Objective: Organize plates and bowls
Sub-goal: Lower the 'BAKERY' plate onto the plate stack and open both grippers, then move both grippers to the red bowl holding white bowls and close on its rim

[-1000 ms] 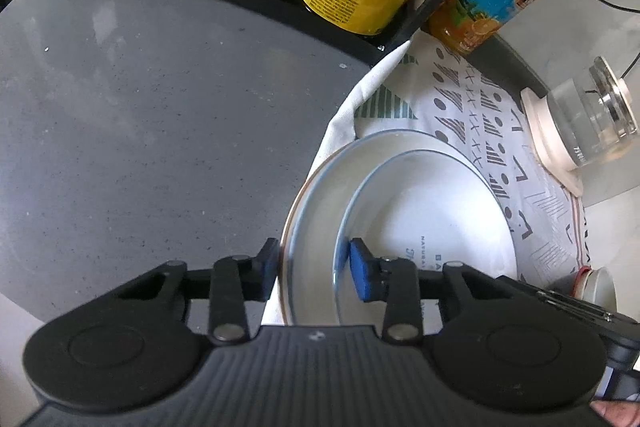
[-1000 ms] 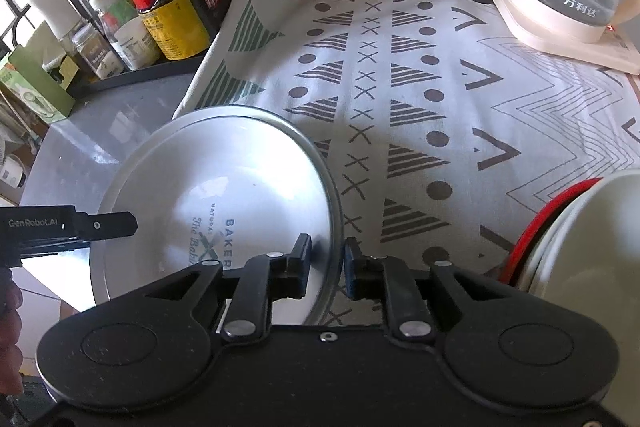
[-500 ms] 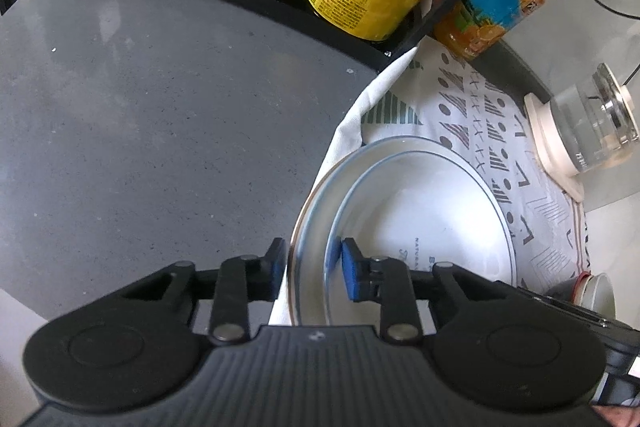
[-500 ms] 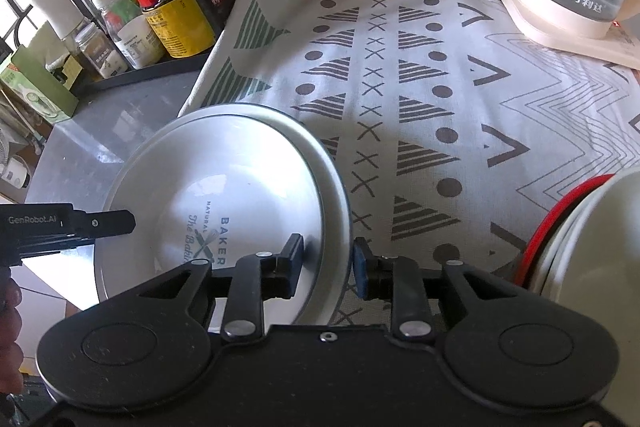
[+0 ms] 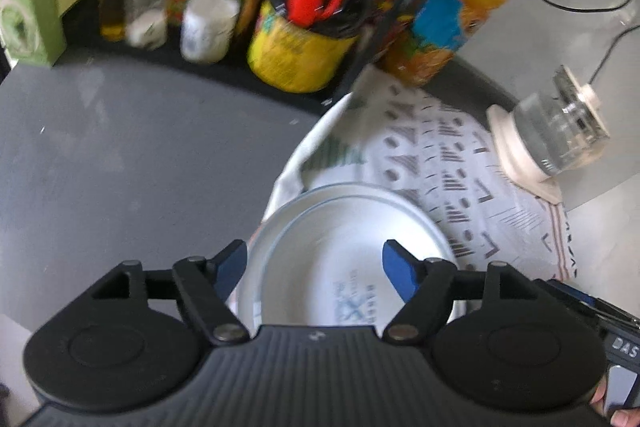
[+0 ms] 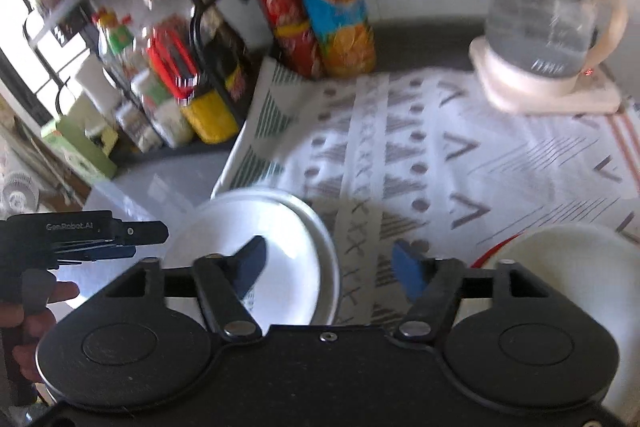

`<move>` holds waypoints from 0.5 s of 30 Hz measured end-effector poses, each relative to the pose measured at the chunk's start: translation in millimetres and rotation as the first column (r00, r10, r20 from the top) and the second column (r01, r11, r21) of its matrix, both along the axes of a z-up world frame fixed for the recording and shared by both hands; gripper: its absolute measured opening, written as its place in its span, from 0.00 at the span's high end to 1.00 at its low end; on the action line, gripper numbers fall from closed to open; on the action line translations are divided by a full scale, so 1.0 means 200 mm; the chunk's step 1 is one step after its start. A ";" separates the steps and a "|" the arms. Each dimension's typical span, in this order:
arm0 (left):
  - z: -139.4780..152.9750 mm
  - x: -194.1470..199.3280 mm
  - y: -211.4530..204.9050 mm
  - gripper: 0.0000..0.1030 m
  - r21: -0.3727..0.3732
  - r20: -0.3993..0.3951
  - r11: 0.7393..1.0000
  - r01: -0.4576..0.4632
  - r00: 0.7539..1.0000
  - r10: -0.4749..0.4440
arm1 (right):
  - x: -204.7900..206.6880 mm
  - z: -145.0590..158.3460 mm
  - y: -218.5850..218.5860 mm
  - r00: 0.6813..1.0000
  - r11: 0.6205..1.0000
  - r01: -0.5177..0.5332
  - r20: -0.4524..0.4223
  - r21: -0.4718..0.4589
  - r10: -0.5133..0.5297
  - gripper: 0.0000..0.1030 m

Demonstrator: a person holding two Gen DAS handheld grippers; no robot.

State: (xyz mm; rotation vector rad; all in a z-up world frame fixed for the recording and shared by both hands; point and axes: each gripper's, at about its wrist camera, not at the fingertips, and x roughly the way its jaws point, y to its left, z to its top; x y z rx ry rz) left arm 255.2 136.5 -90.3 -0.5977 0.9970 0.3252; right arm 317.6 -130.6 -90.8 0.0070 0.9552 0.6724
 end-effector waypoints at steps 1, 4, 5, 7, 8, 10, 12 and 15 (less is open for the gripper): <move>0.02 0.02 -0.02 0.28 0.001 0.007 1.000 0.010 1.000 -0.010 | 0.00 0.02 -0.03 1.000 1.000 0.010 0.015 0.010 -0.010 0.21; 0.05 0.07 -0.10 0.27 0.005 0.024 0.999 0.040 0.999 -0.040 | 0.02 0.08 -0.12 0.998 0.999 0.038 0.050 0.030 -0.039 0.11; 0.06 0.09 -0.12 0.27 0.008 0.028 0.999 0.051 0.998 -0.051 | 0.03 0.09 -0.14 0.997 0.998 0.046 0.058 0.035 -0.048 0.09; 0.08 0.13 -0.18 0.27 -0.001 0.041 0.998 0.070 0.997 -0.070 | 0.05 0.11 -0.21 0.996 0.997 0.067 0.064 0.042 -0.069 0.07; 0.09 0.14 -0.20 0.27 -0.009 0.049 0.997 0.081 0.996 -0.080 | 0.05 0.12 -0.23 0.995 0.996 0.076 0.065 0.044 -0.079 0.06; 0.11 0.18 -0.26 0.27 -0.019 0.066 0.994 0.109 0.992 -0.108 | 0.06 0.13 -0.29 0.993 0.994 0.094 0.068 0.050 -0.097 0.04; 0.13 0.21 -0.32 0.27 -0.015 0.079 0.990 0.137 0.988 -0.135 | 0.08 0.15 -0.36 0.991 0.992 0.112 0.074 0.053 -0.116 0.03; 0.15 0.25 -0.41 0.27 -0.013 0.089 0.984 0.179 0.980 -0.177 | 0.09 0.16 -0.44 0.985 0.988 0.149 0.075 0.051 -0.153 0.00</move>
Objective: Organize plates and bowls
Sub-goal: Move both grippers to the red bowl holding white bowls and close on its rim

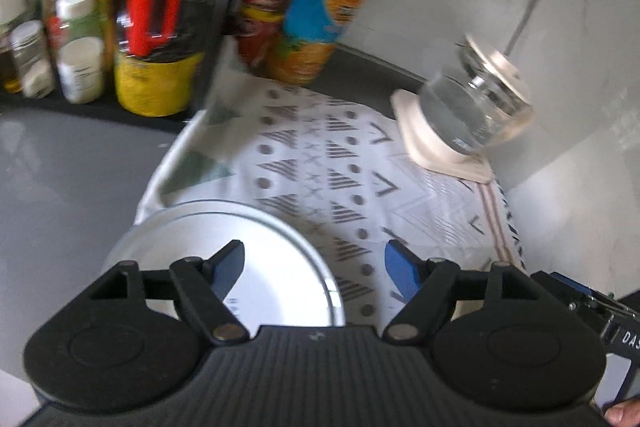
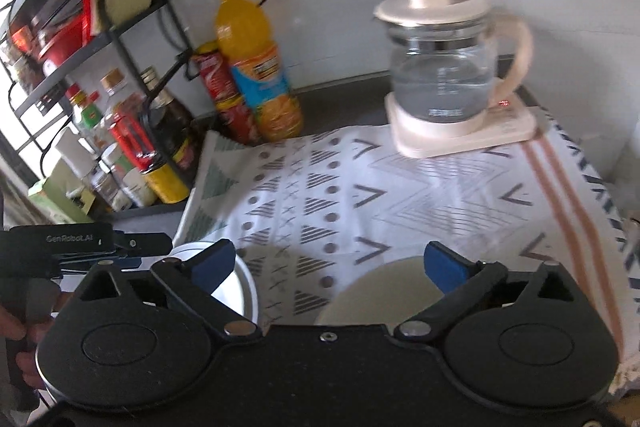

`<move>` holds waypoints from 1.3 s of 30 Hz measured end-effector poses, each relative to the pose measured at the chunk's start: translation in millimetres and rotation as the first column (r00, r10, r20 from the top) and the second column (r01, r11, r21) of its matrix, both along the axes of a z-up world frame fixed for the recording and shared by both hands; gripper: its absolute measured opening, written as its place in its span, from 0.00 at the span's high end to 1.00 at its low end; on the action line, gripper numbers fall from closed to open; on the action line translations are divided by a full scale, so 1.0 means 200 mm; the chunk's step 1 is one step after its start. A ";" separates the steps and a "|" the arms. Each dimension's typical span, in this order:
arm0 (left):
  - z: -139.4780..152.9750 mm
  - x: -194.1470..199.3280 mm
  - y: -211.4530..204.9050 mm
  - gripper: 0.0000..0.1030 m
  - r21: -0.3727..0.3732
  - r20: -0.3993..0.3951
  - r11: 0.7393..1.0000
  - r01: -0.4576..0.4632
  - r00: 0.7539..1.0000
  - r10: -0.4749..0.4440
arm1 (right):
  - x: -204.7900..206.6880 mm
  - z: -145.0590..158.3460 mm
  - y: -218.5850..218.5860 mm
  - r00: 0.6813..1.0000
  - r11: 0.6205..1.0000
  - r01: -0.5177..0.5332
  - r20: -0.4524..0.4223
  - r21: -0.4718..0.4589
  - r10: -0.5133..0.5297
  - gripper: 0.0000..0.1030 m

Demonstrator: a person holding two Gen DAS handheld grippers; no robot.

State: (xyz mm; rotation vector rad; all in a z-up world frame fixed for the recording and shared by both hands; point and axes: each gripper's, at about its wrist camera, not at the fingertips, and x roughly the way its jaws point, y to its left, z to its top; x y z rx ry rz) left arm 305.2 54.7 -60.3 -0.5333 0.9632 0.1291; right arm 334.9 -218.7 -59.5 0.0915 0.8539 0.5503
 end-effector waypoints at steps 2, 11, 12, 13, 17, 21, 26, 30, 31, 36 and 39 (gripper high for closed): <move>0.01 0.04 -0.06 0.27 0.001 0.002 1.000 0.031 1.000 -0.031 | 0.00 0.00 -0.05 1.000 1.000 0.019 0.002 0.003 -0.019 0.00; 0.00 0.14 -0.25 0.26 -0.005 -0.014 0.991 0.133 0.991 -0.133 | 0.01 -0.01 -0.27 0.995 0.995 0.102 0.020 -0.006 -0.102 0.00; -0.01 0.15 -0.27 0.26 -0.006 -0.016 0.990 0.142 0.990 -0.142 | 0.01 -0.01 -0.29 0.994 0.994 0.105 0.025 -0.006 -0.105 0.00; -0.01 0.16 -0.29 0.26 -0.009 -0.019 0.989 0.150 0.988 -0.150 | 0.01 -0.01 -0.30 0.994 0.994 0.108 0.027 -0.007 -0.107 0.00; -0.03 0.19 -0.36 0.26 -0.019 -0.025 0.983 0.182 0.983 -0.182 | 0.00 -0.02 -0.37 0.992 0.992 0.127 0.028 -0.015 -0.126 0.00; -0.04 0.21 -0.44 0.26 -0.028 -0.032 0.978 0.209 0.977 -0.209 | 0.00 -0.05 -0.45 0.988 0.988 0.156 0.016 -0.011 -0.156 0.00; -0.09 0.22 -0.53 0.24 -0.036 -0.046 0.967 0.254 0.966 -0.255 | -0.02 -0.10 -0.54 0.980 0.980 0.200 0.003 -0.005 -0.200 0.00; -0.14 0.24 -0.62 0.22 -0.006 -0.092 0.960 0.281 0.955 -0.281 | -0.02 -0.18 -0.61 0.970 0.972 0.235 -0.070 0.013 -0.234 0.00; -0.15 0.25 -0.63 0.22 -0.002 -0.109 0.960 0.279 0.954 -0.278 | -0.02 -0.21 -0.63 0.968 0.971 0.238 -0.089 0.019 -0.236 0.00; -0.25 0.26 -0.65 0.22 -0.018 -0.151 0.961 0.275 0.950 -0.275 | -0.03 -0.32 -0.68 0.950 0.965 0.261 -0.182 0.030 -0.252 0.01; -0.31 0.26 -0.65 0.25 -0.056 -0.183 0.964 0.260 0.946 -0.266 | -0.03 -0.37 -0.68 0.945 0.967 0.254 -0.218 0.028 -0.242 0.09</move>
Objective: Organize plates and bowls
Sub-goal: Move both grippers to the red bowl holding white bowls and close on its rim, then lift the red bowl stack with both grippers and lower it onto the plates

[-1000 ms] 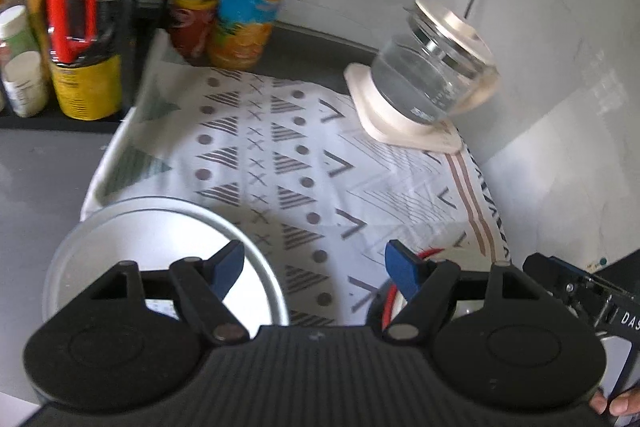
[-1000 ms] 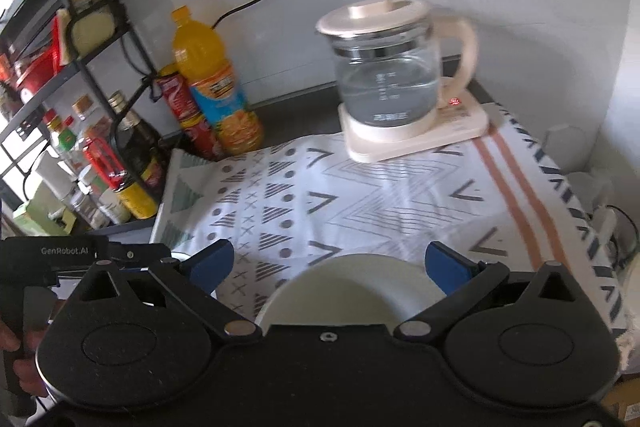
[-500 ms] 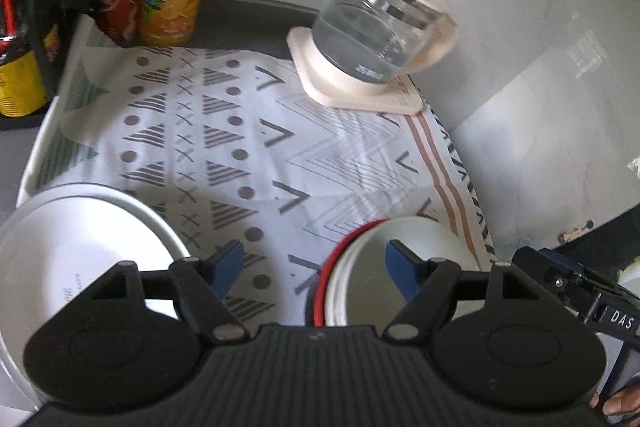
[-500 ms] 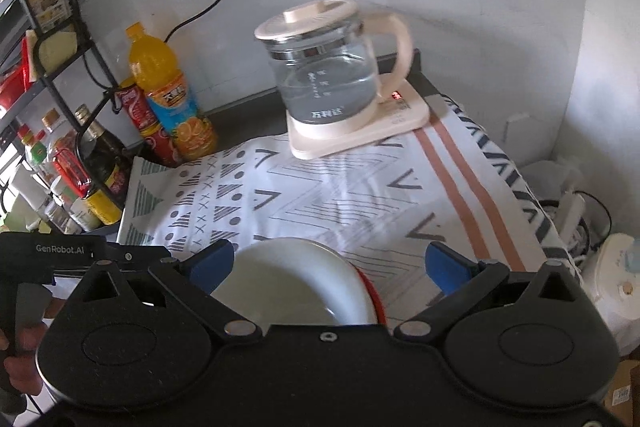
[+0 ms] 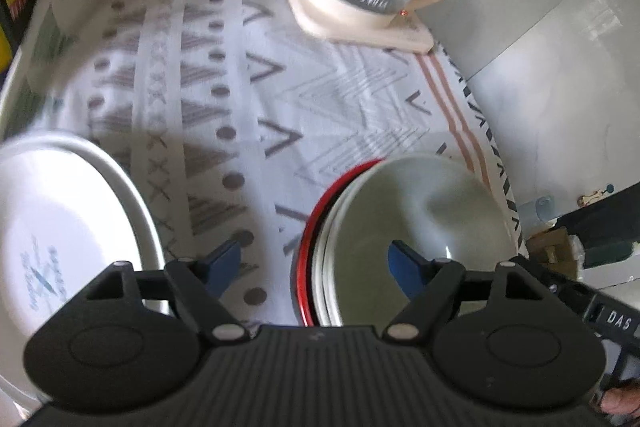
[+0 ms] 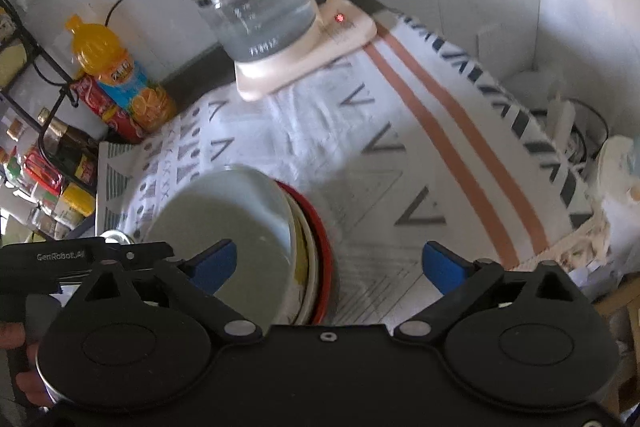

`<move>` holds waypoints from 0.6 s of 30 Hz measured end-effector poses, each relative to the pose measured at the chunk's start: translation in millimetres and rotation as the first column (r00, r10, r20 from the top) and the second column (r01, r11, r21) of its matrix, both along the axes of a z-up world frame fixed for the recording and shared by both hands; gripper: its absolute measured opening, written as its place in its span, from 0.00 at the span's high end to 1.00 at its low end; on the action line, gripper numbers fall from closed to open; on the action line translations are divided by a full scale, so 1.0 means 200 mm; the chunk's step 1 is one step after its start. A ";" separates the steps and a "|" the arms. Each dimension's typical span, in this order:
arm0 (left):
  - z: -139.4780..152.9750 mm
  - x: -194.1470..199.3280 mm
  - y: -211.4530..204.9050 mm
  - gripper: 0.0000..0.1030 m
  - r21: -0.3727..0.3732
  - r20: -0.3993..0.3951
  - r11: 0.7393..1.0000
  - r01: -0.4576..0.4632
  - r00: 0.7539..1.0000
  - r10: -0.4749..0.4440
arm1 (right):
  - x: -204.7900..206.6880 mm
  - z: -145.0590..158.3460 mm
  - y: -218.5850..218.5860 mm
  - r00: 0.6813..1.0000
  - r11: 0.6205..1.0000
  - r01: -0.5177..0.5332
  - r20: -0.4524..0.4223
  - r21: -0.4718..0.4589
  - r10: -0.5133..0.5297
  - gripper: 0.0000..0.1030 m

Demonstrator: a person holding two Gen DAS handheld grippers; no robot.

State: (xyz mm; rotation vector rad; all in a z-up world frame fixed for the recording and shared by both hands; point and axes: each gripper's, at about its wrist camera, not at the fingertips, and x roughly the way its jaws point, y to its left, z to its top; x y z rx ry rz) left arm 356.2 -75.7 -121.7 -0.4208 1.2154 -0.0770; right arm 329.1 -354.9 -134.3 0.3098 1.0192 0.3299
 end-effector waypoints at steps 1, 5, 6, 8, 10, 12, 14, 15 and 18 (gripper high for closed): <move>-0.02 0.00 0.01 0.26 -0.017 -0.014 1.000 -0.010 1.000 0.010 | 0.00 -0.01 0.00 1.000 1.000 -0.006 -0.010 0.002 0.006 0.10; -0.09 -0.01 0.01 0.42 -0.042 -0.051 0.999 -0.028 0.998 0.026 | 0.02 -0.09 0.04 0.997 0.999 -0.023 -0.076 0.022 0.025 0.25; -0.11 -0.01 0.02 0.46 -0.054 -0.064 0.998 -0.038 0.997 0.034 | 0.03 -0.10 0.05 0.995 0.999 -0.026 -0.090 0.034 0.029 0.28; -0.15 -0.01 0.03 0.65 -0.076 -0.090 0.995 -0.057 0.995 0.051 | 0.03 -0.14 0.08 0.993 0.999 -0.038 -0.115 0.030 0.041 0.34; -0.17 0.00 0.02 0.71 -0.096 -0.104 0.993 -0.065 0.993 0.055 | 0.04 -0.17 0.12 0.989 0.999 -0.051 -0.136 0.013 0.053 0.42; -0.18 0.00 0.01 0.72 -0.085 -0.106 0.994 -0.062 0.993 0.052 | 0.05 -0.20 0.14 0.984 0.998 -0.064 -0.165 0.012 0.065 0.55; -0.19 0.00 0.00 0.73 -0.075 -0.107 0.995 -0.061 0.993 0.053 | 0.05 -0.22 0.16 0.980 0.998 -0.067 -0.188 -0.002 0.065 0.61; -0.19 0.00 -0.01 0.73 -0.071 -0.105 0.996 -0.060 0.993 0.052 | 0.05 -0.23 0.17 0.979 0.997 -0.069 -0.191 -0.018 0.065 0.65; -0.18 -0.01 -0.01 0.73 -0.057 -0.103 0.997 -0.050 0.994 0.044 | 0.05 -0.23 0.18 0.981 0.996 -0.080 -0.178 -0.031 0.074 0.67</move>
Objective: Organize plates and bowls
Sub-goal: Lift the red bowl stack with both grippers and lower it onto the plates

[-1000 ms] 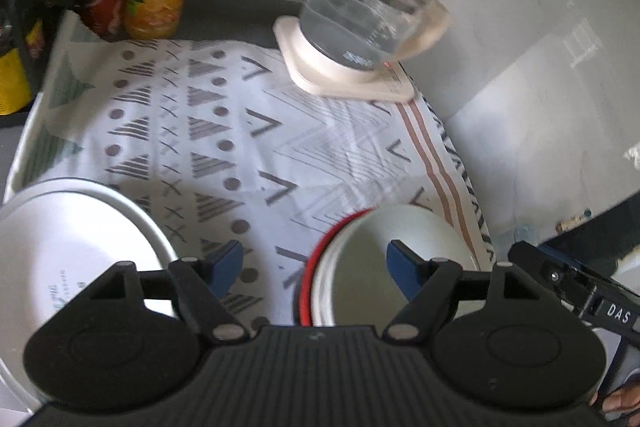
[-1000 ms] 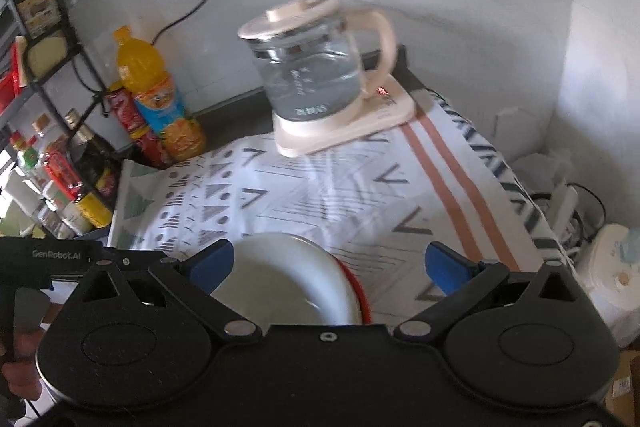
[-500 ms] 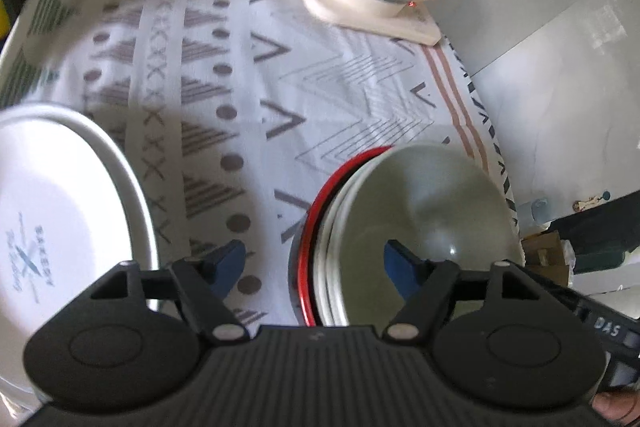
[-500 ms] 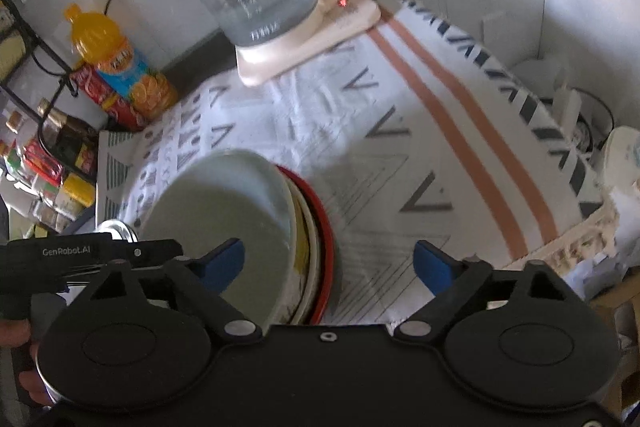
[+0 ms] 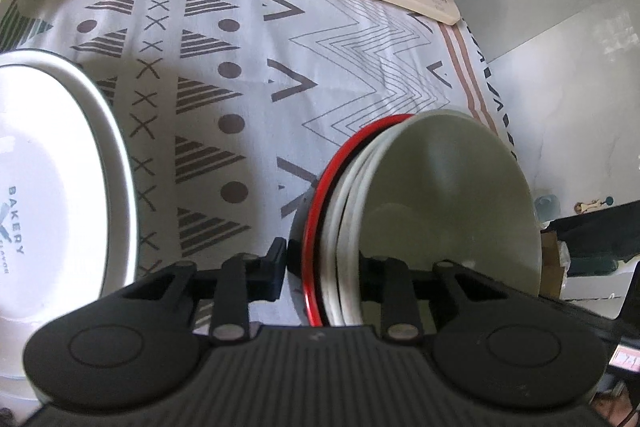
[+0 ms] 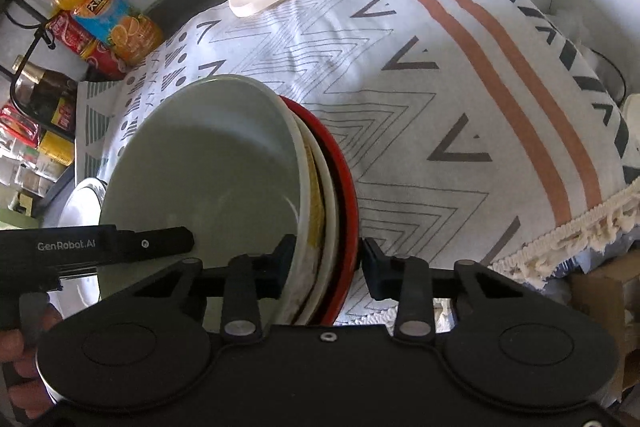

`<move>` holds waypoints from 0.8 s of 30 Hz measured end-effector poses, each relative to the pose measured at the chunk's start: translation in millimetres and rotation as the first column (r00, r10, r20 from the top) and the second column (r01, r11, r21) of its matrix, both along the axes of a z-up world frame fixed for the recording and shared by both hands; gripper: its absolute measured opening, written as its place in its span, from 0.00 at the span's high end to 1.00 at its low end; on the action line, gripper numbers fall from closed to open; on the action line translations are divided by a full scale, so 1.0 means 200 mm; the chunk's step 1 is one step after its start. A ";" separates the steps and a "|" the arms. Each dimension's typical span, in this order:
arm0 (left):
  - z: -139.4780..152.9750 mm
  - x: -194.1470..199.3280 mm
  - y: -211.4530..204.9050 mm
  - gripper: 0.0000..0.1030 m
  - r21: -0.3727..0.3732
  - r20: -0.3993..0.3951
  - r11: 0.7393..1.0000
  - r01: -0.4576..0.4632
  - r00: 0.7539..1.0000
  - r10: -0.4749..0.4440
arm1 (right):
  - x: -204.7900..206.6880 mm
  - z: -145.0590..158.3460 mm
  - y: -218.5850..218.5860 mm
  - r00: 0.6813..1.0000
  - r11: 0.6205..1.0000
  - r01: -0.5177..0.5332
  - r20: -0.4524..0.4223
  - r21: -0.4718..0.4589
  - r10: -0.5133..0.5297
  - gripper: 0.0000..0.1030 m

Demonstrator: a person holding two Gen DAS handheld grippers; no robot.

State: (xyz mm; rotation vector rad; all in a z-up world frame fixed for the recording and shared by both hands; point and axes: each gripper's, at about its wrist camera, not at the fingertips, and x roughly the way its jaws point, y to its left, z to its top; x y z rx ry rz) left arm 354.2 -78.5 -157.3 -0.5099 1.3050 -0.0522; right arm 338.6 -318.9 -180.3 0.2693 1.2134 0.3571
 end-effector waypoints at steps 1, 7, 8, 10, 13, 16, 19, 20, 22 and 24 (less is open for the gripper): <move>0.01 -0.01 0.00 0.73 0.006 0.001 1.000 0.003 1.000 -0.003 | 0.00 0.00 0.00 1.000 1.000 -0.001 0.000 0.004 0.001 0.68; 0.04 -0.04 0.02 0.73 0.014 0.011 1.000 -0.015 1.000 0.015 | 0.00 0.05 0.01 1.000 1.000 -0.019 0.024 0.020 0.018 0.72; 0.05 -0.05 0.03 0.73 0.010 0.016 1.000 -0.021 1.000 0.021 | 0.00 0.06 0.02 0.999 1.000 -0.021 0.030 0.019 0.021 0.72; 0.07 -0.06 0.05 0.73 0.006 0.026 0.999 -0.031 0.999 0.031 | 0.00 0.09 0.03 0.999 1.000 -0.027 0.040 0.016 0.026 0.72; 0.11 -0.08 0.07 0.73 0.012 0.048 0.999 -0.044 0.998 0.043 | 0.02 0.13 0.06 0.997 0.999 -0.044 0.064 0.018 0.043 0.72; 0.15 -0.12 0.11 0.73 0.009 0.060 0.997 -0.071 0.996 0.071 | 0.03 0.18 0.10 0.995 0.998 -0.060 0.081 0.024 0.058 0.72; 0.18 -0.14 0.16 0.73 0.010 0.072 0.995 -0.096 0.993 0.095 | 0.03 0.21 0.15 0.992 0.996 -0.087 0.093 0.027 0.084 0.72; 0.20 -0.15 0.17 0.73 0.010 0.077 0.995 -0.104 0.992 0.103 | 0.04 0.23 0.17 0.991 0.995 -0.095 0.100 0.030 0.092 0.72; 0.22 -0.17 0.21 0.73 0.009 0.083 0.993 -0.120 0.989 0.119 | 0.04 0.25 0.20 0.989 0.994 -0.109 0.107 0.034 0.104 0.72; 0.24 -0.18 0.23 0.73 0.011 0.092 0.991 -0.137 0.987 0.135 | 0.04 0.27 0.23 0.986 0.992 -0.124 0.112 0.036 0.119 0.72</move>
